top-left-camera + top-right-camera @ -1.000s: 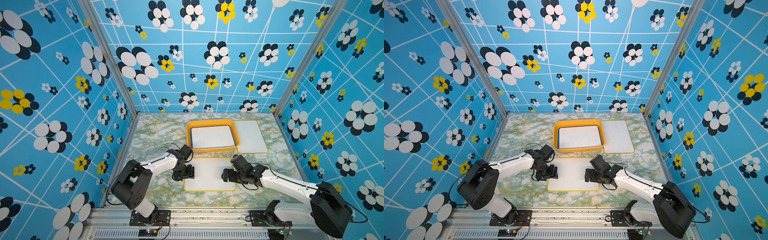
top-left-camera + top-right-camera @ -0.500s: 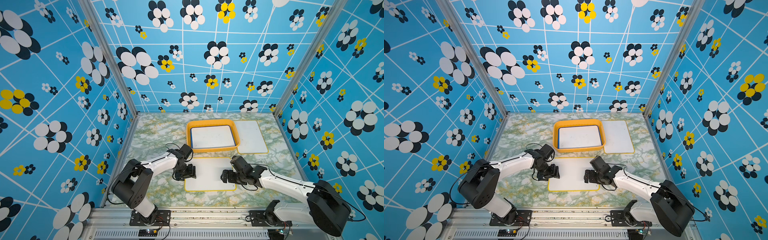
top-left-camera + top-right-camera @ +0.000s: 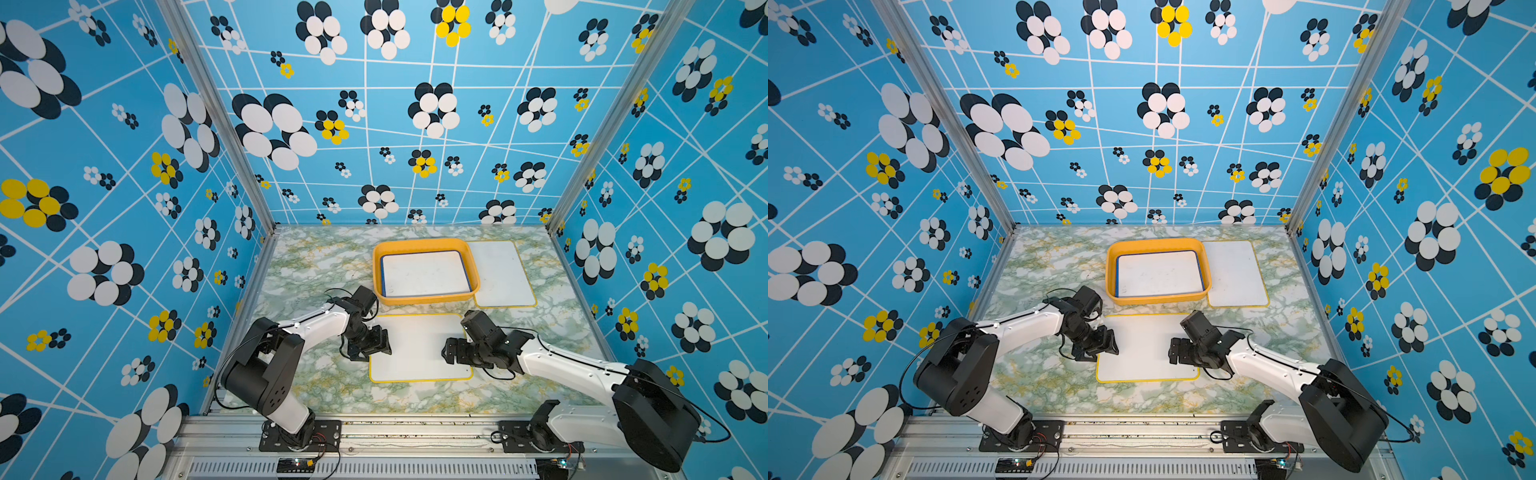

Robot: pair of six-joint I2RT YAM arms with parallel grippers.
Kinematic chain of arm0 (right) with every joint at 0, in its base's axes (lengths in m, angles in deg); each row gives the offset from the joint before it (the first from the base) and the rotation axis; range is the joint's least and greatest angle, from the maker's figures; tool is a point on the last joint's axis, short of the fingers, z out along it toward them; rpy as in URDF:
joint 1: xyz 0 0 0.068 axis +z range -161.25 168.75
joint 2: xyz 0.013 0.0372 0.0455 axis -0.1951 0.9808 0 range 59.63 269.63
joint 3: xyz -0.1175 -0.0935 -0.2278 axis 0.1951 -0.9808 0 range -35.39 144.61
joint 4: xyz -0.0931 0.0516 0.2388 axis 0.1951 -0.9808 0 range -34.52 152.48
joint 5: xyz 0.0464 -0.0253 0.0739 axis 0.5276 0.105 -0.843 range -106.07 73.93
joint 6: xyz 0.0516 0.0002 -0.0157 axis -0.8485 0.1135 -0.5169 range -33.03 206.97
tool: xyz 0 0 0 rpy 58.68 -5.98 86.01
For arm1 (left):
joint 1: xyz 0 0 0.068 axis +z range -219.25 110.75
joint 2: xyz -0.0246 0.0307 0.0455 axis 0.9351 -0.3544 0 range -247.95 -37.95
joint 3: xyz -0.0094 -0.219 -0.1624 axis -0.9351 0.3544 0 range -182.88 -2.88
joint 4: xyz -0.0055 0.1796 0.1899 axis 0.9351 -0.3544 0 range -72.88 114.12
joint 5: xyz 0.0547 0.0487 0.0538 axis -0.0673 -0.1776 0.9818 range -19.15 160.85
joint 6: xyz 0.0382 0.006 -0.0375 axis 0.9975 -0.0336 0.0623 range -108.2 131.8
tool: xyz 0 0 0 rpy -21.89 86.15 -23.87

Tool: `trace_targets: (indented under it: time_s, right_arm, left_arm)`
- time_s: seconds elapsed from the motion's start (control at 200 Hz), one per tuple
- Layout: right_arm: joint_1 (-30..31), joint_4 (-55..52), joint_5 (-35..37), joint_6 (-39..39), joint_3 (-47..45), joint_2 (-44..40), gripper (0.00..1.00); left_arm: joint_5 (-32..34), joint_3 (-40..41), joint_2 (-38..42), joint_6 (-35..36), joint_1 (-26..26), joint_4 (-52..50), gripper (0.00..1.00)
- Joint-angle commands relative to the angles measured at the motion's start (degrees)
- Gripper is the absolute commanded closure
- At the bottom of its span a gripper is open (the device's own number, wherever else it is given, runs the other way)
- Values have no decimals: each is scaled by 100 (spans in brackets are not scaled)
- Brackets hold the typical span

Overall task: Put the whiteboard into the storage box
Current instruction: Pick up the whiteboard at the center of the board.

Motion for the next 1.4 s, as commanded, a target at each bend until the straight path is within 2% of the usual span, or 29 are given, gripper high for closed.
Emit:
trace_targets:
  time_s: [0.0,0.915,1.119,1.394]
  right_arm:
    - [82,306,-1033,-274,-359,272,4]
    - [135,613,-1153,-553,-566,216,4]
    - [203,782,-1224,-682,-593,181,5]
    - [344,972,-1341,-851,-601,183,5]
  left_arm:
    - [-716,658,-652,20,-223,1266,24]
    - [-1900,1230,634,-443,116,2083,24]
    - [-2001,1404,752,-555,278,2402,24]
    - [-2127,1339,710,-460,278,2313,24]
